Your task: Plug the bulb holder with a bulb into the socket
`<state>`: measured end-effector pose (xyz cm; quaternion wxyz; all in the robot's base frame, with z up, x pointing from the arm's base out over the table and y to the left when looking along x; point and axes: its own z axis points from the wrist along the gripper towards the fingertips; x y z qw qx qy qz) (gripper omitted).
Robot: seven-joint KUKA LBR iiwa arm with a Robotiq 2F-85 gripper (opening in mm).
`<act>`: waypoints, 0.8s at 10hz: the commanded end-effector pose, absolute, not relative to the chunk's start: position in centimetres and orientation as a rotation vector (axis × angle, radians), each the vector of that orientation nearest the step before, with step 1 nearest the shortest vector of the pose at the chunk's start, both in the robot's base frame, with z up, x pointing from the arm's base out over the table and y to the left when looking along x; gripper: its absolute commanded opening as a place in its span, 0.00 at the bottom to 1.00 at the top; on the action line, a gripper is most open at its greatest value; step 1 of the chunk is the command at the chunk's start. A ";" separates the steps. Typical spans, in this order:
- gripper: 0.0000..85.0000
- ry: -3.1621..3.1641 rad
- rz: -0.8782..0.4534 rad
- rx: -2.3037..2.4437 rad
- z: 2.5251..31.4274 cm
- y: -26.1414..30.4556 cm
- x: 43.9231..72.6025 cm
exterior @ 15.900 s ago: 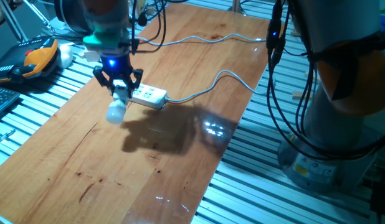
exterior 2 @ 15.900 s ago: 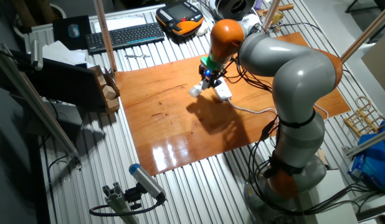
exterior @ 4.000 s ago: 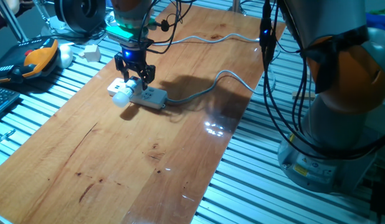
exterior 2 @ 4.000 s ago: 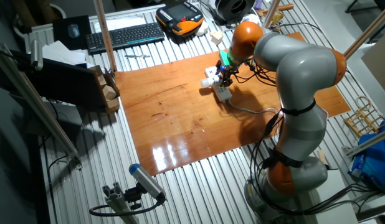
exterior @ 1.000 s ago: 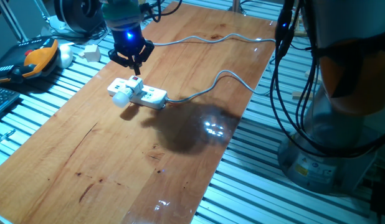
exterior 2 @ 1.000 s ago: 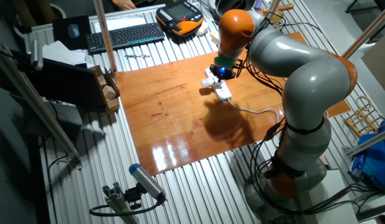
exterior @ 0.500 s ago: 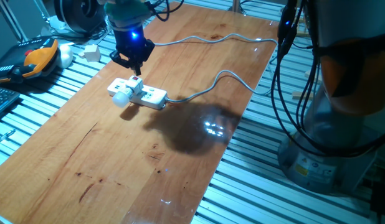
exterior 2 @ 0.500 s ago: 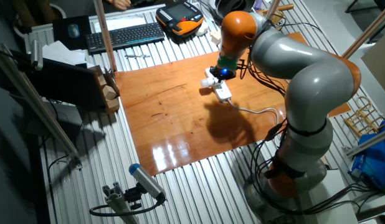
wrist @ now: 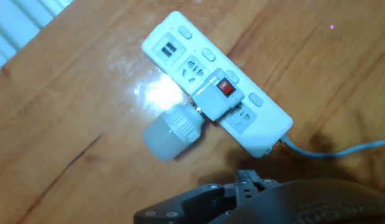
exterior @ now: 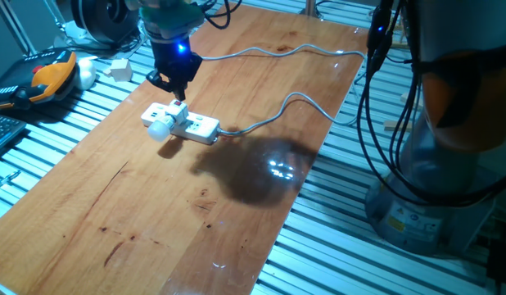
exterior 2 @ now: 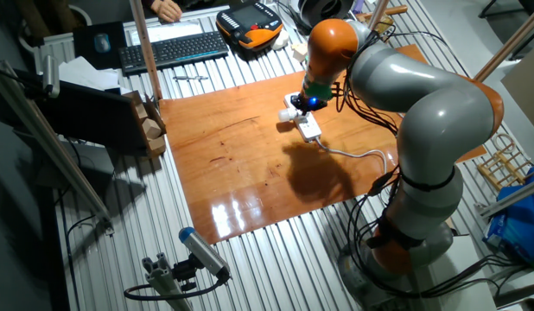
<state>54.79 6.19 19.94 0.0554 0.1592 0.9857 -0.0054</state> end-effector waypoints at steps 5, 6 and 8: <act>0.00 3.040 0.027 -0.172 19.9 6.2 54.8; 0.00 3.046 0.041 -0.186 19.9 6.2 54.8; 0.00 3.066 0.084 -0.182 19.9 6.2 54.8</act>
